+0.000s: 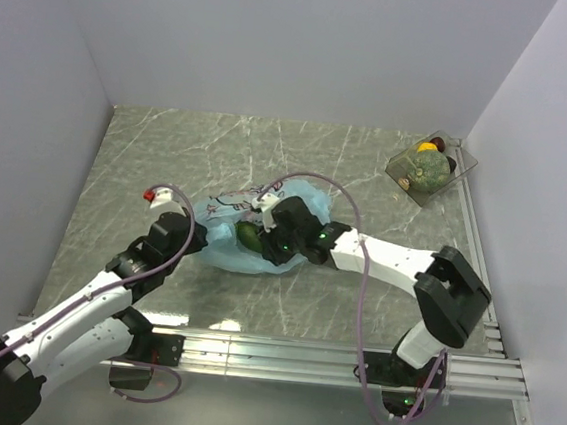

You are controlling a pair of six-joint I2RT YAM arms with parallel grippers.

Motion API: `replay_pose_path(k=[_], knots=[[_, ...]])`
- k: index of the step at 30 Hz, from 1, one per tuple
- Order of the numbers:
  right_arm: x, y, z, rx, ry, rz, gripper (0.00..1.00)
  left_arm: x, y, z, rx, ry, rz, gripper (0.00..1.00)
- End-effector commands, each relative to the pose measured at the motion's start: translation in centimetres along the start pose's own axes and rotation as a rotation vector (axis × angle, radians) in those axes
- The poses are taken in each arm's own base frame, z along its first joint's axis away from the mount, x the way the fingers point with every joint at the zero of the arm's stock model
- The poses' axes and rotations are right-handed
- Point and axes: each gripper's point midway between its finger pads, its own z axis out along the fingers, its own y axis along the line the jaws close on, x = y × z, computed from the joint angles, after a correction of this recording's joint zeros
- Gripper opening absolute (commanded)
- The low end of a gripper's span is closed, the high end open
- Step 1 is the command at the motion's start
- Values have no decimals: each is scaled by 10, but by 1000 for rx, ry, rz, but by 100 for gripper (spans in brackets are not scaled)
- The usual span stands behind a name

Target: Untie the knot of the plastic bag and take out the fruit

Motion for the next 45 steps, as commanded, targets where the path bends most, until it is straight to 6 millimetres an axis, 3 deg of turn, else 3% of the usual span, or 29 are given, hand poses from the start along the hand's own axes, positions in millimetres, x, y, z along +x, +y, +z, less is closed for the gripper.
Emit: replay_pose_path(k=[1, 5, 10, 19, 22, 25, 29, 32, 33, 38, 45], knots=[[-29, 3, -31, -42, -144, -3, 0, -25, -12, -2, 35, -67, -51, 1], [-44, 10, -52, -84, -239, -33, 0, -26, -13, 1, 39, -53, -53, 1], [-62, 16, -61, -141, -319, -1, 0, -26, -19, 1, 70, -41, -47, 1], [-129, 52, -116, -318, -510, -61, 0, -24, -23, 3, 66, -13, -40, 1], [-150, 49, -141, -319, -582, -50, 0, -26, -25, 4, 59, -8, -28, 0], [-168, 31, -166, -284, -639, -10, 0, -31, -29, 4, 62, -10, -6, 1], [-184, -11, -194, -135, -680, 31, 0, -35, -30, 4, 43, 16, 39, 0], [-184, -53, -211, 17, -695, 92, 0, -40, -34, 1, 45, 25, 75, 1], [-179, -79, -217, 87, -695, 137, 0, -44, -36, -1, 48, 24, 90, 1], [-151, -169, -252, 417, -716, 314, 0, -50, -41, -7, 74, 16, 120, 0], [-96, -275, -286, 723, -703, 528, 0, -52, -49, -18, 142, 1, 118, 1]])
